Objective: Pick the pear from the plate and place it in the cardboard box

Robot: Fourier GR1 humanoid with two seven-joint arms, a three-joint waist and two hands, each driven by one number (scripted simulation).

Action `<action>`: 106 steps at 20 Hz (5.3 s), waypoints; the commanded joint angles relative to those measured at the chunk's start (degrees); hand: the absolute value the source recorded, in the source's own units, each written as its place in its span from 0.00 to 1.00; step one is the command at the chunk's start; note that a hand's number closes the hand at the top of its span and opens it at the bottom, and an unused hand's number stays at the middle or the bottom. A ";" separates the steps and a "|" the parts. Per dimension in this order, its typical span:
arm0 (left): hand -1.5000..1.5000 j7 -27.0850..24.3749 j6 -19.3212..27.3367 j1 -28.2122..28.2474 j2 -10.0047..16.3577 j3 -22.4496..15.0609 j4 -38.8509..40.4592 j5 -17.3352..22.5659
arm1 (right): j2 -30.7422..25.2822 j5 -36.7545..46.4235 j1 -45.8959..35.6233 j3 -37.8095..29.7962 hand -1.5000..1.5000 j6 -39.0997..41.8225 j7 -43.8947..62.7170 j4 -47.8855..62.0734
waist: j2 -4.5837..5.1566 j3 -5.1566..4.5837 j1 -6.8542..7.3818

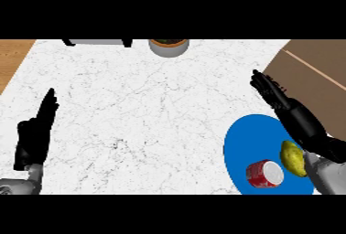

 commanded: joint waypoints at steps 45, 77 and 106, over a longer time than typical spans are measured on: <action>0.50 5.53 -15.07 2.61 -4.79 8.16 -9.38 15.61 | -22.38 3.66 1.22 -16.55 0.00 48.38 -3.02 43.68 | 0.45 1.82 0.52; 0.50 4.12 -23.57 3.65 -8.74 15.27 -6.11 12.84 | -10.69 10.48 2.38 -20.72 0.00 42.32 7.11 31.18 | 0.34 1.72 -0.05; 0.50 8.98 -27.11 4.33 -11.99 19.05 -11.13 10.89 | -3.83 29.54 3.76 -22.03 0.00 42.07 -0.76 34.98 | 0.39 1.77 0.23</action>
